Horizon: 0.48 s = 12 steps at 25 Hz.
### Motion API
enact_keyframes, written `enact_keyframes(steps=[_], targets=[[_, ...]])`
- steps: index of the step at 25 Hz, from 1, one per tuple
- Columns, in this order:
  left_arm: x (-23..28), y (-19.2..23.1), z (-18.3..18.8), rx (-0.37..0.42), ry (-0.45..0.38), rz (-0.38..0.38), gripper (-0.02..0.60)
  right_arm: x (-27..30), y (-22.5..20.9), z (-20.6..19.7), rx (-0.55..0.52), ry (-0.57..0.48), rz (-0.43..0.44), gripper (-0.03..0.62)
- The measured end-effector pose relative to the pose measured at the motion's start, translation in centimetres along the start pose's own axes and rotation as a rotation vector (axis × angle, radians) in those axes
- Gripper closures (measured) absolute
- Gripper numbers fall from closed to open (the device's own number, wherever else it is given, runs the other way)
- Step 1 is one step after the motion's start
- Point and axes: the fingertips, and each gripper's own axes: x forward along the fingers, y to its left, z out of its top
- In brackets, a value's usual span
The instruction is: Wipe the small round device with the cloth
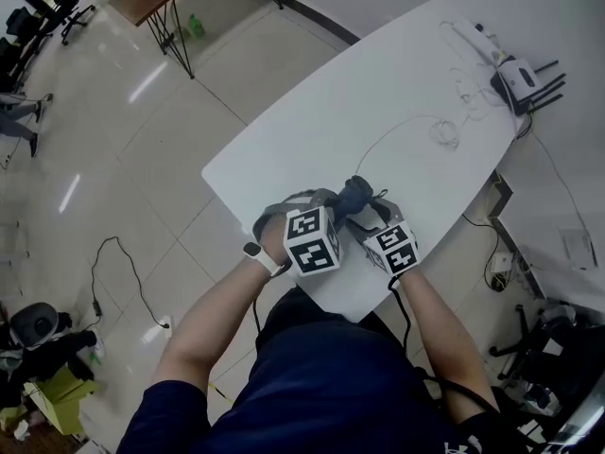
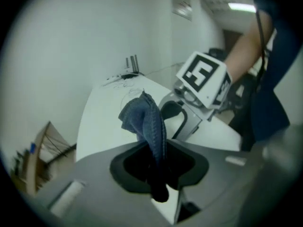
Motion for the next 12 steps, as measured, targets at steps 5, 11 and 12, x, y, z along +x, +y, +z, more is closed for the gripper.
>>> enact_keyframes(steps=[5, 11, 12], targets=[[0.6, -2.4, 0.3, 0.159, 0.067, 0.06, 0.493, 0.1, 0.4, -0.2, 0.005, -0.012, 0.0, 0.289], [-2.0, 0.1, 0.2, -0.591, -0.198, -0.062, 0.492, -1.9, 0.3, -0.3, 0.126, -0.094, 0.027, 0.289], [-2.5, 0.8, -0.3, -0.713, -0.248, -0.077, 0.493, -2.3, 0.3, -0.4, 0.142, -0.104, 0.029, 0.289]])
